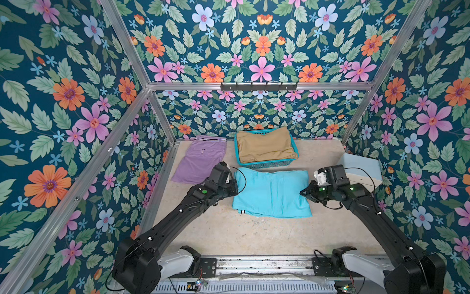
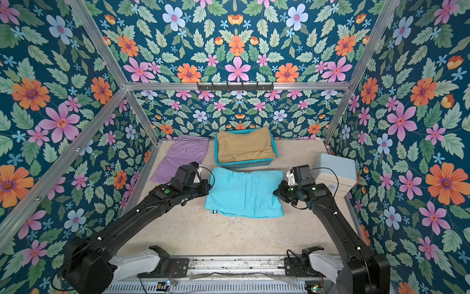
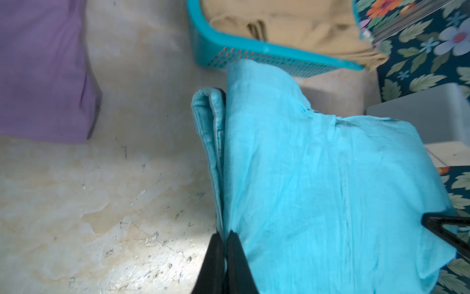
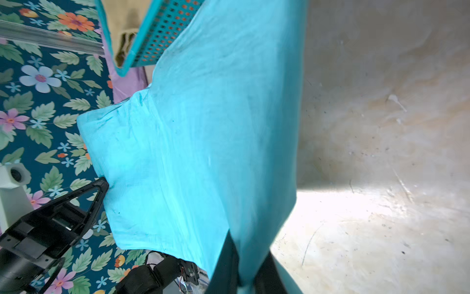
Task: Put the folded long pants in the basket
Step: Pick up the long pant at the center of the board, then place the long pant in the basket.
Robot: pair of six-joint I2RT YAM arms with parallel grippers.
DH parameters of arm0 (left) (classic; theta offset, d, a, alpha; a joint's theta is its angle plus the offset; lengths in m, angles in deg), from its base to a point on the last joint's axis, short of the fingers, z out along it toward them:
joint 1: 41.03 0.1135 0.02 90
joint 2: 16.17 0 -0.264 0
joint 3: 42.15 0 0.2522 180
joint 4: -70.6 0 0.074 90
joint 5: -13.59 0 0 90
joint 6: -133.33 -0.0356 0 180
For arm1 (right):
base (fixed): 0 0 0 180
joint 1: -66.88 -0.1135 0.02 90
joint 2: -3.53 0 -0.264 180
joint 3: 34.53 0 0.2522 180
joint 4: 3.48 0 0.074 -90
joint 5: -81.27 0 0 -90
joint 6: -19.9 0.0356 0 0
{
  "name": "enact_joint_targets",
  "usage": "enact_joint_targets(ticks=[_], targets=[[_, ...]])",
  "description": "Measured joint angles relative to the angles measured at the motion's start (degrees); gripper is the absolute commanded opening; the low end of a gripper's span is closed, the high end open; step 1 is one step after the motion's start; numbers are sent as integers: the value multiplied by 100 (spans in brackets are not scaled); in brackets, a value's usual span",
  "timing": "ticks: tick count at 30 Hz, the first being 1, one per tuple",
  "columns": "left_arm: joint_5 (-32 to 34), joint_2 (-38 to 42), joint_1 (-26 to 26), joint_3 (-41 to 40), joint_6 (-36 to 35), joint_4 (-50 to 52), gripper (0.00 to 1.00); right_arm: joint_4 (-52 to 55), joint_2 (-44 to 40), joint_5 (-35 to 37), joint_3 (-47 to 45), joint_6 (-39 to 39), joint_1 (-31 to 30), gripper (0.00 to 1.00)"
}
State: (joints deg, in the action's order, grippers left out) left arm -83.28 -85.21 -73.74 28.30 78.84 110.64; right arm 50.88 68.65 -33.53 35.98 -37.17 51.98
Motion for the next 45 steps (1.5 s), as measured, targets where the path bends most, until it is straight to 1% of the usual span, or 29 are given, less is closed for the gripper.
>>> enact_joint_targets(ticks=[3, 5, 12, 15, 18, 20, 21, 23, 25, 29, 30, 32, 36, 42, 45], targets=[[142, -457, 48, 931, -131, 284, 0, 245, 516, 120, 955, -48, 2, 0], [251, -907, 129, 1635, -205, 389, 0, 339, 1025, 234, 1674, -111, 22, 0], [273, -2706, 723, 3926, -560, 525, 0, 643, 3392, 407, 4594, -280, 269, 0], [122, -3292, 1060, 4662, -601, 490, 0, 935, 4472, 387, 5991, -299, 350, 0], [-92, -3866, 1368, 5163, -577, 369, 0, 1386, 5654, 319, 7759, -385, 391, 0], [-221, -4207, 1462, 5405, -553, 323, 0, 1707, 6467, 219, 9095, -404, 422, 0], [-289, -4365, 1497, 5473, -529, 260, 0, 1838, 6798, 177, 9635, -398, 446, 0], [-439, -4564, 1526, 5490, -439, 177, 0, 2065, 7289, 76, 10349, -341, 518, 0], [-570, -4721, 1532, 5490, -407, 103, 0, 2111, 7412, -33, 10316, -236, 601, 0], [-789, -5086, 1552, 5565, -321, -81, 0, 1849, 7276, -177, 9339, -52, 715, 0], [-824, -5176, 1565, 5589, -282, -96, 0, 1801, 7283, -188, 9254, 0, 717, 0], [-859, -5340, 1596, 5628, -284, -103, 0, 1759, 7423, -254, 9350, 20, 717, 0], [-903, -5517, 1683, 5637, -284, -254, 0, 1628, 7864, -385, 9818, 17, 717, 0], [-1032, -5694, 1757, 5633, -334, -507, 0, 1300, 7958, -439, 9457, 44, 730, 0], [-1102, -5788, 1788, 5539, -328, -568, 0, 1250, 8081, -496, 9499, 66, 743, 0]])
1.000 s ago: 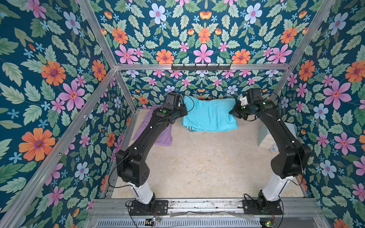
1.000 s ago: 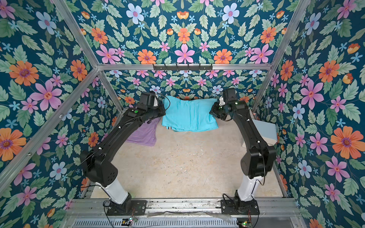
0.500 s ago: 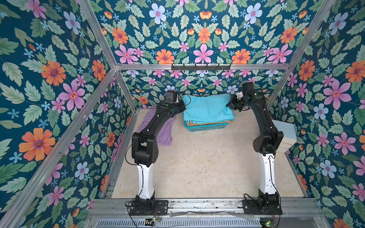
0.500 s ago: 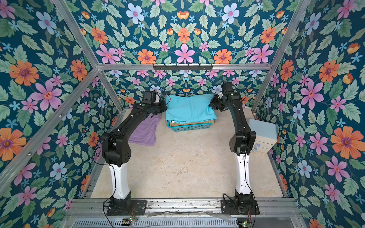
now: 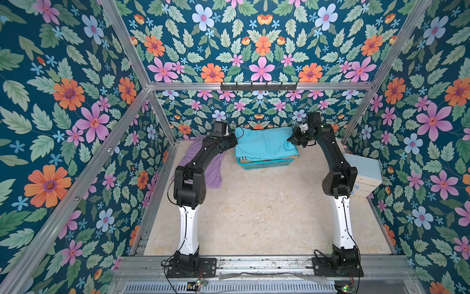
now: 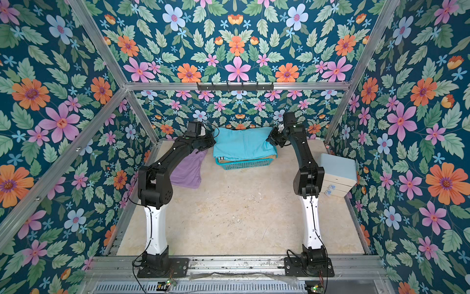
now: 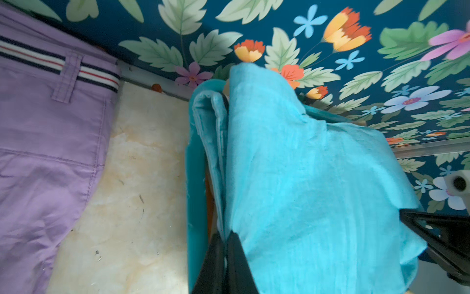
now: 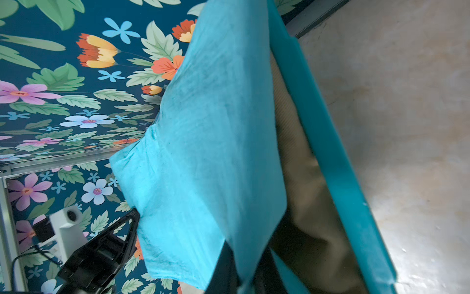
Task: Put the folded long pants in the basket
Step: Place the long pant in the basket.
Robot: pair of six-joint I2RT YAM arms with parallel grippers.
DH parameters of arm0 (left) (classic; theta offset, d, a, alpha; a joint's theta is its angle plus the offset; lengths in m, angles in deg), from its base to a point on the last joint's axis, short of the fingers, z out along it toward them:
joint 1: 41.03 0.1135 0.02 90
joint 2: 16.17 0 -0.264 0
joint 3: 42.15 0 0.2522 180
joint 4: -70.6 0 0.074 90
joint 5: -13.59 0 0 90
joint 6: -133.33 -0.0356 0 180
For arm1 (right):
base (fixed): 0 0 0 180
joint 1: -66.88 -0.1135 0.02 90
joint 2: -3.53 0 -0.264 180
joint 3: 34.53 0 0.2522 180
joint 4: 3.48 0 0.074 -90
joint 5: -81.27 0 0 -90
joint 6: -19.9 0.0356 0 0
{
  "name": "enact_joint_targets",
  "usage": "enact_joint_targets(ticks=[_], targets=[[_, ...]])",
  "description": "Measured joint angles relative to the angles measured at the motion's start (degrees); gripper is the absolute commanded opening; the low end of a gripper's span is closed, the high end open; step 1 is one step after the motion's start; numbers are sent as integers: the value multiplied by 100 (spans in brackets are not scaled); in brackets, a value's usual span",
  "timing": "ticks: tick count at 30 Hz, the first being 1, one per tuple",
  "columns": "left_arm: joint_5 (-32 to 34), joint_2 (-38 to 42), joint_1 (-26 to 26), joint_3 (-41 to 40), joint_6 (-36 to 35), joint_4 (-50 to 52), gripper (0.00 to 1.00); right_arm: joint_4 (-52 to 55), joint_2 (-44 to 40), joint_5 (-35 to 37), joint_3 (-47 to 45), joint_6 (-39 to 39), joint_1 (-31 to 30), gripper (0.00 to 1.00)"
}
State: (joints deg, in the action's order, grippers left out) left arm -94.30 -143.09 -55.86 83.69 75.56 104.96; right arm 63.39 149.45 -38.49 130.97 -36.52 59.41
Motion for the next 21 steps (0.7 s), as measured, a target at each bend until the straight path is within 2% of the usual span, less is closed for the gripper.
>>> enact_joint_targets(ticks=[13, 21], targets=[[-184, -170, 26, -107, 83, -232, 0, -52, 76, -50, -39, -2, 70, 0], [-332, 72, 26, -350, 195, -341, 0, -98, -50, -114, -170, 28, 94, 0]])
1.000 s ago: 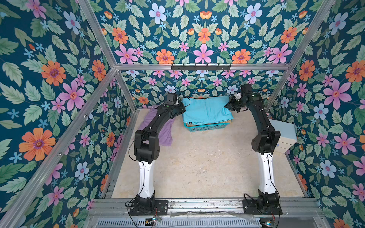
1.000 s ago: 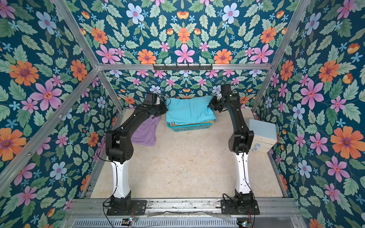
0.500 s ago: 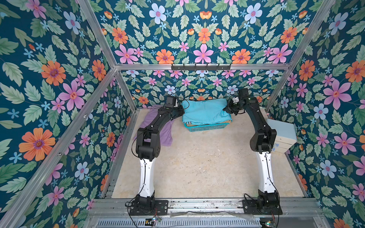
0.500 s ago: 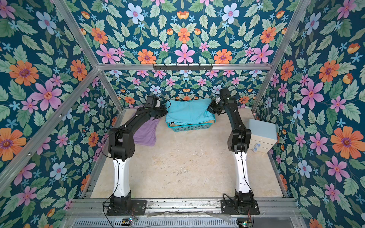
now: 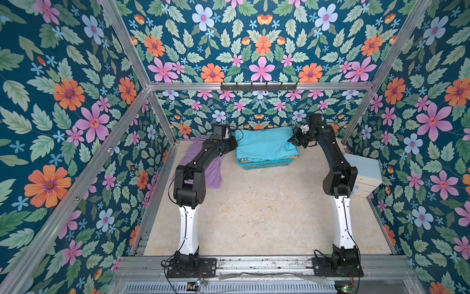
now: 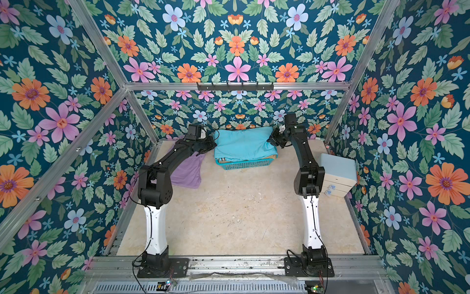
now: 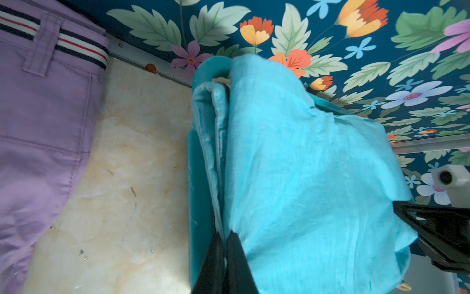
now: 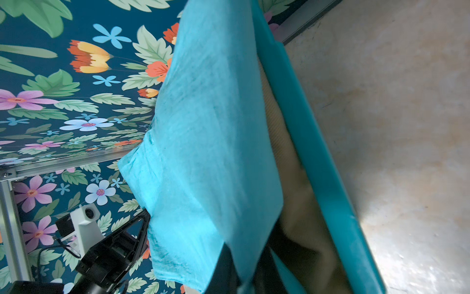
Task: Put the folded long pants in the basket
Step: Place the long pant in the basket, then move the long pant to the center of the board.
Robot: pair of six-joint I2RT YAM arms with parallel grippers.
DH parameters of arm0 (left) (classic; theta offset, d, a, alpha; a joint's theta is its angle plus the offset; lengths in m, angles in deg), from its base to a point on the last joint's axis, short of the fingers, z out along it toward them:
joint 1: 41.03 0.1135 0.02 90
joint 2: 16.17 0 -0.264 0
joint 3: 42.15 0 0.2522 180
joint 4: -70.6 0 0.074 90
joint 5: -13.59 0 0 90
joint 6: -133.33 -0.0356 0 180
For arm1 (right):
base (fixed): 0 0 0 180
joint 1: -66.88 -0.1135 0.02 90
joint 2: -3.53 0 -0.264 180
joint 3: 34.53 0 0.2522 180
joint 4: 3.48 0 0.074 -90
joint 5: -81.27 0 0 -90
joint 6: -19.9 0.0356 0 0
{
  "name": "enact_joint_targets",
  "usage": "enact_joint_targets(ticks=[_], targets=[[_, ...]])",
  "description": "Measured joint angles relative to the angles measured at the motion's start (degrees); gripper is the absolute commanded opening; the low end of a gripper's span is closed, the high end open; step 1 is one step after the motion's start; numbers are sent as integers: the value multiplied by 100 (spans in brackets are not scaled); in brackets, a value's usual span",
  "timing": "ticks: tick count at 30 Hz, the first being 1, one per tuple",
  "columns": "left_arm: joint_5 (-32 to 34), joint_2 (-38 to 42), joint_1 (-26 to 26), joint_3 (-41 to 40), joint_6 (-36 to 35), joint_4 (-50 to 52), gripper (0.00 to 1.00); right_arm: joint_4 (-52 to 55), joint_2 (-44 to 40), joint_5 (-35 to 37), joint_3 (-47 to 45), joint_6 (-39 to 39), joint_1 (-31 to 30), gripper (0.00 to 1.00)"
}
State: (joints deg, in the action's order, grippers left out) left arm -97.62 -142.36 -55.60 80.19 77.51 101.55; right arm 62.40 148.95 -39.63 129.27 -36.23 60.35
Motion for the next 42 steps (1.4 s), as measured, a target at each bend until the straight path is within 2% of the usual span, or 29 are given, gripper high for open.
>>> enact_joint_targets(ticks=[3, 4, 5, 6, 8, 10, 12, 17, 21, 23, 27, 30, 35, 42], targets=[[-24, -46, -2, 28, 17, -13, 2, -129, -57, -35, -186, 98, 17, 0], [-26, -92, -2, 57, 17, -4, 8, -127, -48, -35, -190, 105, 24, 8], [-31, -149, 0, 83, 17, 2, 16, -125, -17, -39, -175, 107, 31, 21], [-55, -199, 0, 114, 17, 26, 29, -122, 11, -55, -146, 125, 33, 35], [-116, -234, 7, 166, 15, -4, 54, -122, 55, 24, -92, 142, 37, 52], [-61, -179, 7, 190, -2, 2, 70, -114, 66, 94, -46, 131, 61, 59], [138, 2, 15, 70, -46, 103, 78, -83, 24, 184, 4, 94, 74, 64], [678, 1143, 232, -750, -177, -17, 79, -48, -678, 535, -387, -107, 61, 65], [1119, 1834, 629, -1587, -175, -350, 70, -378, -2026, 761, -1862, -205, 52, 63], [1384, 1818, 809, -1853, -173, -289, 65, -748, -2767, 833, -2935, -208, 33, 61], [1816, 1690, 955, -2472, -170, 48, 64, -1434, -4100, 890, -5051, -181, -192, 58], [1996, 1648, 968, -2846, -155, 68, 63, -1832, -4887, 942, -6194, -160, -413, 55], [2264, 1316, 1075, -3130, -125, 46, 62, -2262, -5945, 992, -7622, -76, -708, 53], [2251, 1314, 1078, -3779, 31, -658, 61, -2505, -6940, 931, -8706, -13, -859, 52]])
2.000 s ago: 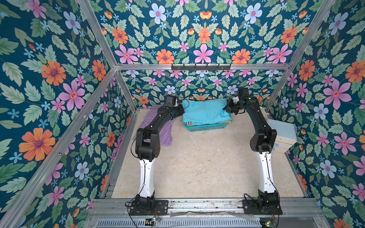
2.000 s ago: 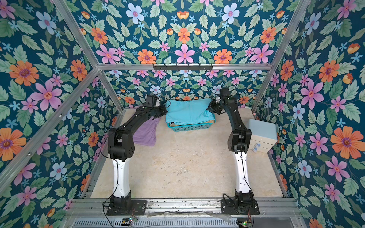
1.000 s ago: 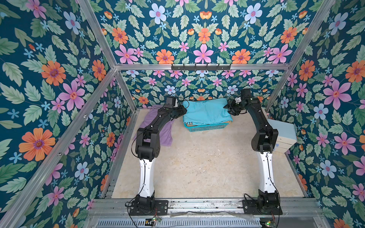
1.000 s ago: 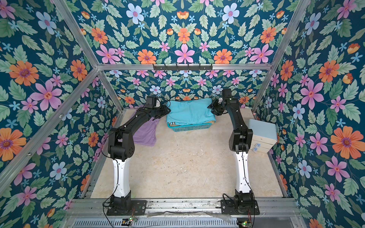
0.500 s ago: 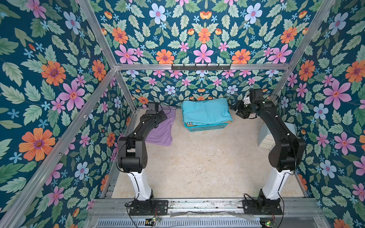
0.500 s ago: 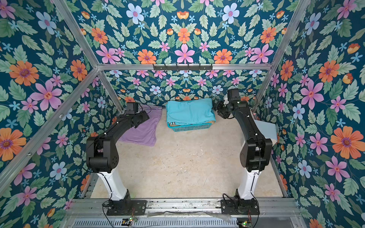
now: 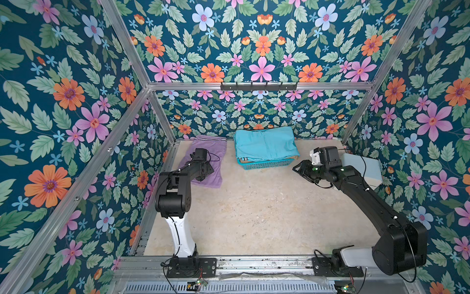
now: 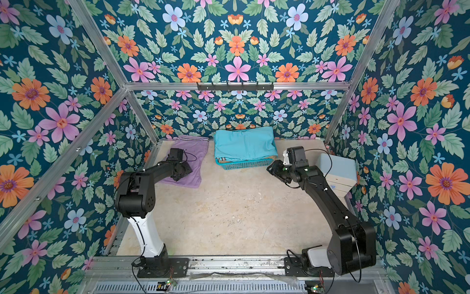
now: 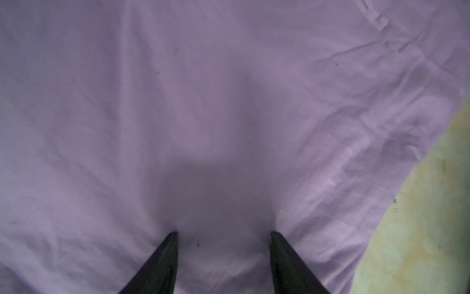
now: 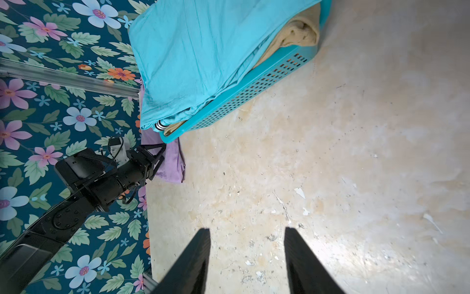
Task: Put the folded long pants in the basket
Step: Move the long pant to the center of the board.
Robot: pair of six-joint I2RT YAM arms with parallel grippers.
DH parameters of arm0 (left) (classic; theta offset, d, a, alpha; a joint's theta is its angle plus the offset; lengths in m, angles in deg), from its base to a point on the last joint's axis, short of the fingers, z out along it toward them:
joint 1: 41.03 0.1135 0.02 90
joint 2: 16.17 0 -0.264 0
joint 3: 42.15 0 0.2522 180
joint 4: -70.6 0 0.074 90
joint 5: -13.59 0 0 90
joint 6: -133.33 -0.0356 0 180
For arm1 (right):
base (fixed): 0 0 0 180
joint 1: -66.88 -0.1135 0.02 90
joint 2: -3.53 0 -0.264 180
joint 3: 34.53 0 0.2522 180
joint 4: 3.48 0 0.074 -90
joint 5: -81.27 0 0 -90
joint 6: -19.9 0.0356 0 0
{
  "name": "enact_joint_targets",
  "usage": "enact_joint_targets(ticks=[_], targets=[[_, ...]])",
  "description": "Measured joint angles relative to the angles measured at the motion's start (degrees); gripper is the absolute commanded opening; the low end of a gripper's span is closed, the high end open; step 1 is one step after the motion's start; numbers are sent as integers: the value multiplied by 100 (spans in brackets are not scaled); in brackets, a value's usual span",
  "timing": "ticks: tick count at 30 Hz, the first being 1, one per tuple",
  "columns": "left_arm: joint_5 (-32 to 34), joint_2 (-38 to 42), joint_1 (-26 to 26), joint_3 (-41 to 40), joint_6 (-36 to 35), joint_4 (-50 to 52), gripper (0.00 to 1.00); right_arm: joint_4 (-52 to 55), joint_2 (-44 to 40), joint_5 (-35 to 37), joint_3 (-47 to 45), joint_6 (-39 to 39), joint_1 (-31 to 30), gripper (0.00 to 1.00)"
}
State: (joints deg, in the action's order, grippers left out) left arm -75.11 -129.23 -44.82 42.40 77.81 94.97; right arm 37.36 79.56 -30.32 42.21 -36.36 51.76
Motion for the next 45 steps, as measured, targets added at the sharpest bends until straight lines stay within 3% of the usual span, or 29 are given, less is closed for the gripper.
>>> enact_joint_targets(ticks=[6, 12, 15, 17, 20, 23, 29, 36, 45], targets=[[-647, 933, -256, -1585, 479, -1180, 62, 48, -699, 44, -505, 52, -15, 52], [-1646, 1906, -2024, -2887, 1397, -1878, 65, 227, -1119, 109, -817, 114, -13, 52], [-2253, 2109, -2728, -3051, 1856, -1910, 65, 297, -1261, 157, -984, 149, -13, 52], [-2420, 2227, -2933, -2898, 1888, -1725, 65, 302, -1360, 166, -1099, 219, -13, 52], [-2476, 2686, -3014, -2719, 1602, -1582, 65, 214, -1526, 149, -1392, 321, -20, 50], [-1838, 2979, -3018, -2483, 1161, -1104, 62, -66, -1552, 116, -1853, 699, -247, 51], [-708, 2594, -2907, -2328, 616, -205, 56, -981, -876, 413, -2332, 1506, -1700, 56], [-468, 2645, -2503, -2761, 420, -22, 53, -2452, 590, 957, -2426, 2583, -3331, 58], [-529, 2566, -2444, -2874, 374, -184, 53, -4188, 1853, 1058, -2428, 3705, -3672, 52]])
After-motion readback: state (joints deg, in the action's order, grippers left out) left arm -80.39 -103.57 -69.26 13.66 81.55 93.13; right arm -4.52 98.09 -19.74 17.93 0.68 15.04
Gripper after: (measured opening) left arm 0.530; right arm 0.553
